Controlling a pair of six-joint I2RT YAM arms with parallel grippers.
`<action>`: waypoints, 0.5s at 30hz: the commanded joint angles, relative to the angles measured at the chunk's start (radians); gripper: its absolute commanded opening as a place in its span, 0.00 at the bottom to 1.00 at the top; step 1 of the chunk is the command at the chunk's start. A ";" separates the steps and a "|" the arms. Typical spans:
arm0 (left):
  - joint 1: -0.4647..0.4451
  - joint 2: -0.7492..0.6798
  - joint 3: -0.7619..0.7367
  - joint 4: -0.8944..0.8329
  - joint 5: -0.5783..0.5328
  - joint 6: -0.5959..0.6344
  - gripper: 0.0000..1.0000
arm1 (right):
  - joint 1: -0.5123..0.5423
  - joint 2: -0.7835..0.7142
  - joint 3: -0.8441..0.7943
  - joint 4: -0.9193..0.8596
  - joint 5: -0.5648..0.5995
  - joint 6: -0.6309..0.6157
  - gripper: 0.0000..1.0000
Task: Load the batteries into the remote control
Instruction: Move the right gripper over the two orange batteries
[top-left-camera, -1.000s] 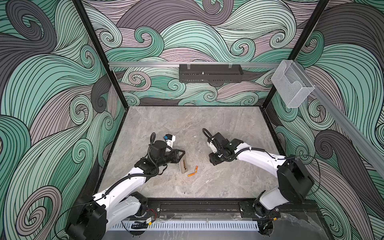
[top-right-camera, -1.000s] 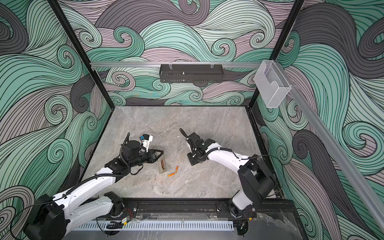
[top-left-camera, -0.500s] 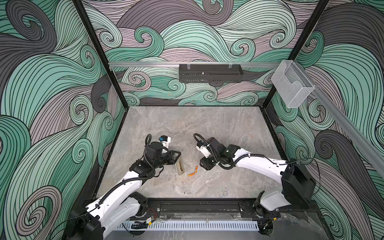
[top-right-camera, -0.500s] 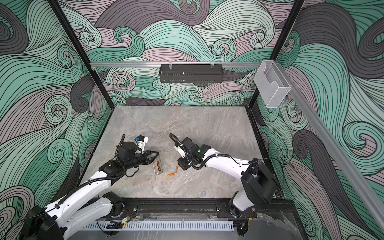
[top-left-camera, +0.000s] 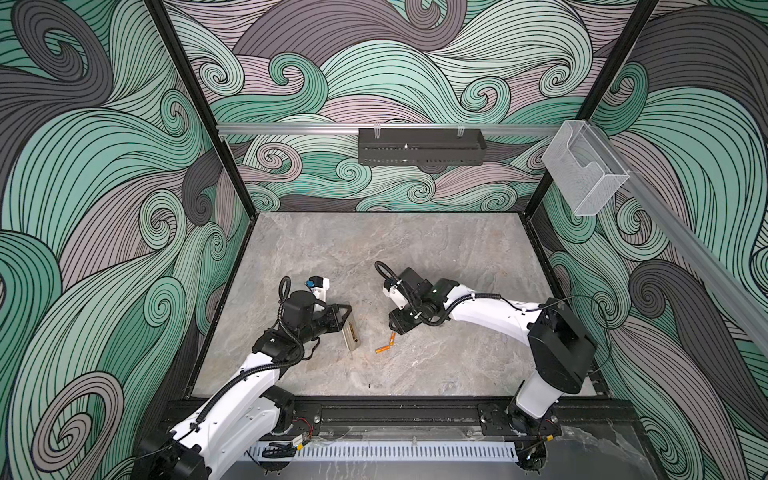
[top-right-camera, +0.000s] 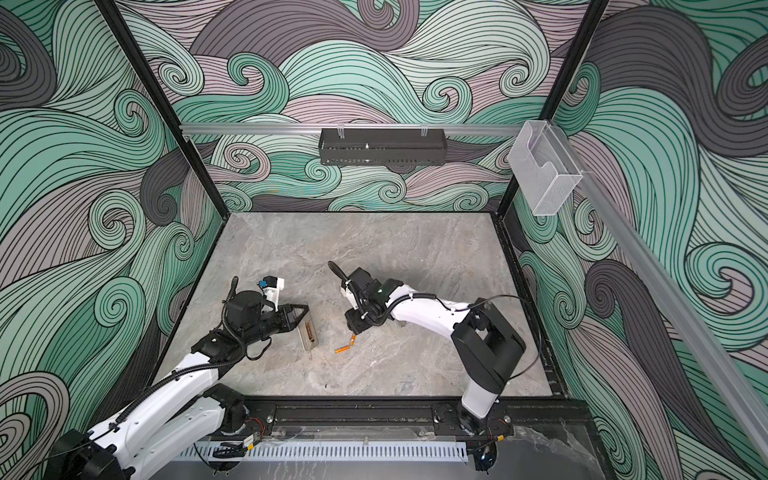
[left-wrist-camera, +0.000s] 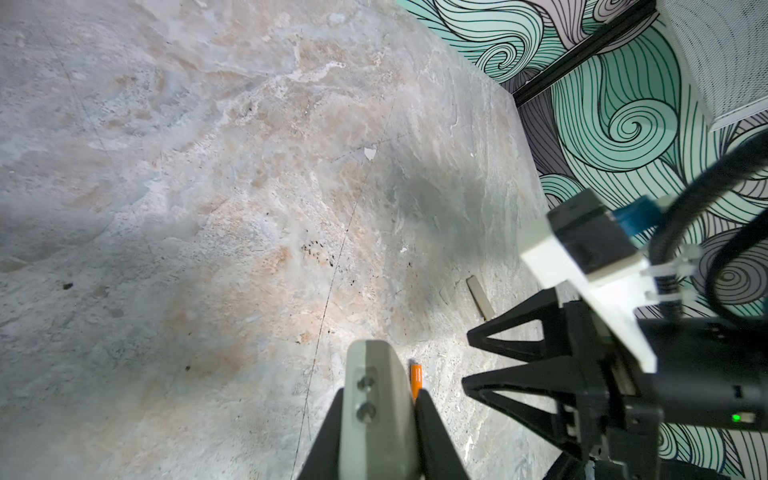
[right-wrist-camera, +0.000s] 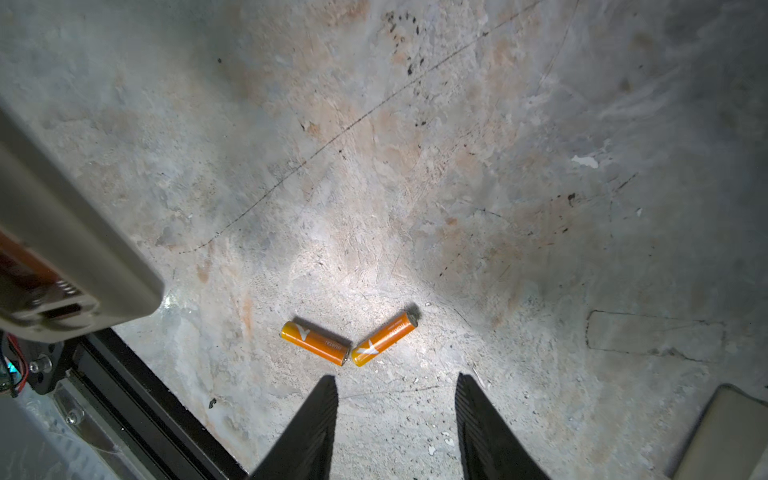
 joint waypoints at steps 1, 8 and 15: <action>0.010 0.021 0.015 0.070 0.034 0.004 0.00 | 0.018 0.030 0.011 -0.016 0.010 0.070 0.48; 0.014 0.048 0.018 0.059 0.076 0.010 0.00 | 0.034 0.069 0.017 -0.016 0.032 0.082 0.47; 0.017 0.054 0.019 0.063 0.083 0.013 0.00 | 0.037 0.083 -0.001 0.009 0.047 0.085 0.46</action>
